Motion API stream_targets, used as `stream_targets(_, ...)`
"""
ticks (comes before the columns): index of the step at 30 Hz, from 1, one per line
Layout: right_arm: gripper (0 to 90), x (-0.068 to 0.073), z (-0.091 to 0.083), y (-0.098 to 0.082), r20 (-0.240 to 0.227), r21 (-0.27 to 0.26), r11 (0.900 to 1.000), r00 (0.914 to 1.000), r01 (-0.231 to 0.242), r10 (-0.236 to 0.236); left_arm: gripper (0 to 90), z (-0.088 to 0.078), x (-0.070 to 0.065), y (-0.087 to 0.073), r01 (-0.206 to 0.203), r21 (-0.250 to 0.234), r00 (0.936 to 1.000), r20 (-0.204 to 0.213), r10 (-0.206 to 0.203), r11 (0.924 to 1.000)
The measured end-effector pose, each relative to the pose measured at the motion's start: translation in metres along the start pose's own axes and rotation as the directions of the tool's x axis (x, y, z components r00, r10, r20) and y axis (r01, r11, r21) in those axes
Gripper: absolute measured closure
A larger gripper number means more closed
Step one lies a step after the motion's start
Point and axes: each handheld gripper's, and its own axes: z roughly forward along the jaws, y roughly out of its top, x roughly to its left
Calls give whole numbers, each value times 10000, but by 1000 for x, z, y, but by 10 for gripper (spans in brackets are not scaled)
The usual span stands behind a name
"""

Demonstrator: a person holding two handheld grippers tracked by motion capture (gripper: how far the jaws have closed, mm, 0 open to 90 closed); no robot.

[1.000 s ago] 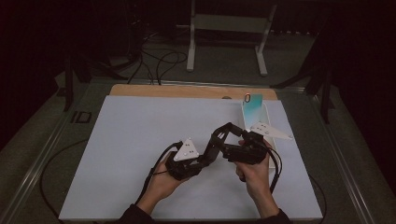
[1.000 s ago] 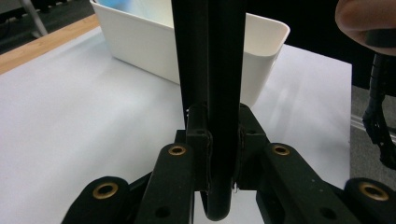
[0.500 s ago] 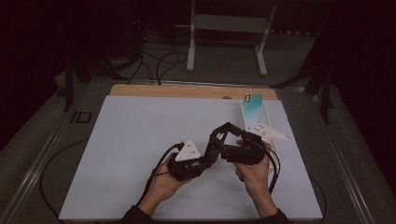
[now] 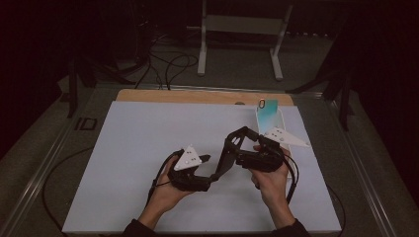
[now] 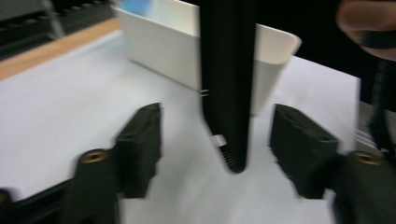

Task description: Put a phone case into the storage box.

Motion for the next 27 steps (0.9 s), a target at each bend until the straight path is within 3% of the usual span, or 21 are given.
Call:
stream_targets(3,140,-1,0,1,73,37,10000,10000,30,-30,146,-9,6,-4,94,-119,9970,-769,-103,9999)
stream_targets(5,140,-2,0,2,133,32,9999,9999,96,-96,116,-15,9,-6,128,-112,9918,-1274,-141,9999)
stream_targets(8,140,-4,1,4,230,18,9999,9996,136,-136,19,-24,15,-10,89,-85,9857,-1680,-102,9999)
stream_targets(12,140,-5,2,6,300,10,9997,9993,230,-230,0,-38,24,-17,335,-414,9772,-2084,-415,9986)
stream_targets(18,140,-7,2,8,440,7,9996,9986,283,-283,0,-56,35,-30,585,-675,9581,-2764,-750,9960)
stream_targets(19,140,-7,2,8,440,7,9996,9986,283,-283,0,-56,35,-30,585,-675,9581,-2764,-750,9960)
stream_targets(20,140,-8,2,9,454,8,9995,9985,311,-311,0,-62,38,-37,635,-673,9481,-3075,-813,9957)
stream_targets(22,140,-8,2,9,484,5,9994,9983,336,-336,0,-62,38,-37,635,-673,9481,-3075,-813,9957)
stream_targets(23,140,-8,2,9,484,5,9994,9983,336,-336,0,-71,42,-48,734,-746,9310,-3524,-951,9945)
stream_targets(24,140,-9,2,9,529,-24,9994,9980,340,-338,0,-77,44,-56,772,-838,9185,-3815,-1036,9935)
stream_targets(25,140,-9,2,9,529,-24,9994,9980,340,-338,0,-77,44,-56,772,-838,9185,-3815,-1036,9935)
stream_targets(26,140,-10,1,10,551,-33,9994,9979,356,-354,0,-83,46,-63,896,-951,9076,-4021,-1206,9914)
stream_targets(27,140,-11,1,10,589,-29,9994,9976,356,-354,0,-84,47,-65,963,-1004,9046,-4063,-1291,9903)
